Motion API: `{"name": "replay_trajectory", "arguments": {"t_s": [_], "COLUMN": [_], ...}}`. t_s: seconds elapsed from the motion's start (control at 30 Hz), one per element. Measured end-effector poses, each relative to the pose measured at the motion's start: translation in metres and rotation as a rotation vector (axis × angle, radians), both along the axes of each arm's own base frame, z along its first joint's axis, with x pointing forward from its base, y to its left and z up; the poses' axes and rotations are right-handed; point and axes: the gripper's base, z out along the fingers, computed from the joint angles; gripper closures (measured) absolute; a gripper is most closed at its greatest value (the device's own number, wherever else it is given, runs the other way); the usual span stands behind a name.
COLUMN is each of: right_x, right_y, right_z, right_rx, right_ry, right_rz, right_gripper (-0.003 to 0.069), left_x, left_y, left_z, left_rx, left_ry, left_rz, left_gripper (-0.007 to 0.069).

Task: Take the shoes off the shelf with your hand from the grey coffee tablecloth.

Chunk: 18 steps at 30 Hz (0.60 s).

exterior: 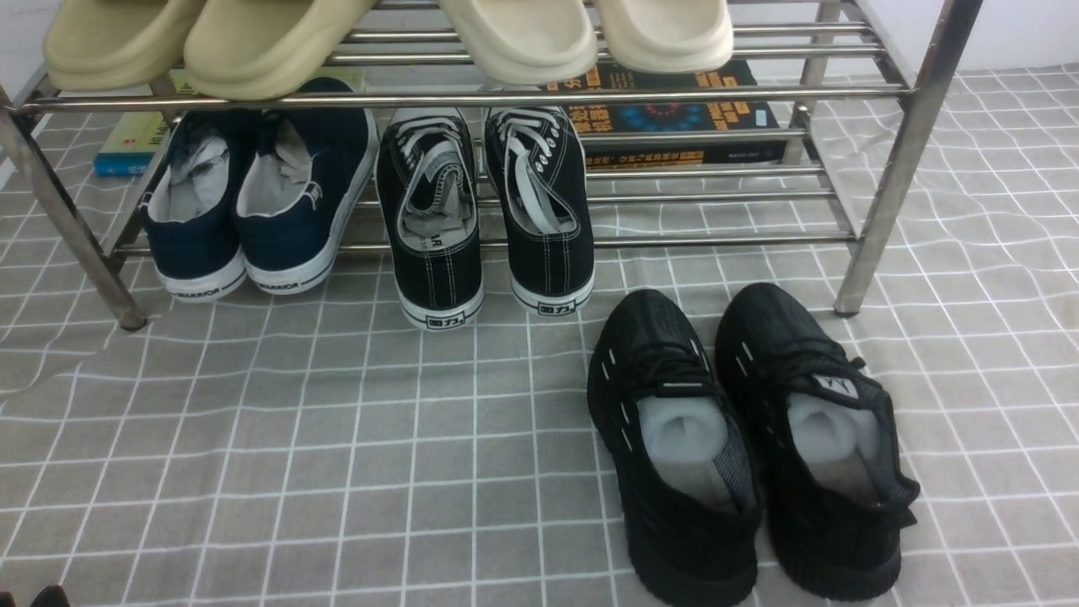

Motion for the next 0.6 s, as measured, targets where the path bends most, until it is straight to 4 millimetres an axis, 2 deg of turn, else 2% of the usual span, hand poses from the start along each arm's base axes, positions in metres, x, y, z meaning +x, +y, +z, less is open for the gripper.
{"name": "replay_trajectory", "arguments": {"t_s": [0.6], "right_x": [0.0000], "right_y": [0.0000], "right_z": [0.0000], "right_rx": [0.000], "right_ry": [0.000], "right_rz": [0.000], "right_gripper": [0.0591], "left_x": [0.0000], "left_y": [0.0000], "left_z": [0.0000], "left_rx": [0.000], "left_ry": [0.000], "left_rz": [0.000], "left_gripper": [0.0384]}}
